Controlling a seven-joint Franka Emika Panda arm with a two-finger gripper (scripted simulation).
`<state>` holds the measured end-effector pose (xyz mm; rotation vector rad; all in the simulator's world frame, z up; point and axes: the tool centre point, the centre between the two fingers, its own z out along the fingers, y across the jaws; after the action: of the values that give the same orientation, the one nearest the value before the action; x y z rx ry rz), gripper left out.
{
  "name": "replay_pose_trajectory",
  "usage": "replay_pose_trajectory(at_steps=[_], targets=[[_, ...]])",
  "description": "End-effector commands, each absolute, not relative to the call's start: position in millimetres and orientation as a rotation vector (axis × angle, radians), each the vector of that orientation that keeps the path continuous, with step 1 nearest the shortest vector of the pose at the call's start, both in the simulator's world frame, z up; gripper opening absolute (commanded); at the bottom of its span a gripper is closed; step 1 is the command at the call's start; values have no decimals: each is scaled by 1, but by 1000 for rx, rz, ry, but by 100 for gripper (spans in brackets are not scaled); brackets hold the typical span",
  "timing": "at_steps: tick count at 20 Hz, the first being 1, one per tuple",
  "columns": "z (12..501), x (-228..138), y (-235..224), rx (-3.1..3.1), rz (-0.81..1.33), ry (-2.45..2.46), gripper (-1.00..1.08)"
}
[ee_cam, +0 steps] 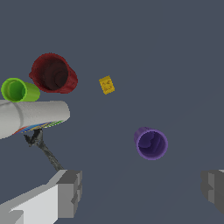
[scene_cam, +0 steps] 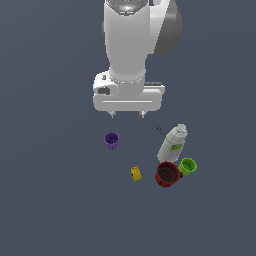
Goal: Pick up a designated object from a clutter of objects.
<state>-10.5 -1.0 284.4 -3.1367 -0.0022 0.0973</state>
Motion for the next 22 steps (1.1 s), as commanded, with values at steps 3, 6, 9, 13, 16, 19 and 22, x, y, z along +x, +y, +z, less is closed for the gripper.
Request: replay_pose_trajectory(at_steps=[3,6,9,13,16,19,22], targets=[[286,-10,2,-3136,93,-12,100],[292,-7,15,-3132,73,-63,100],[299,-5,28,-3127,55,-108,100],[299,-4,28,-3127,55,-108,100],[295,-1,28,-3127,54,-119,100],[287,5,28,-3128,51,-139,100],[276,14,29,-3128,48,-166,100]])
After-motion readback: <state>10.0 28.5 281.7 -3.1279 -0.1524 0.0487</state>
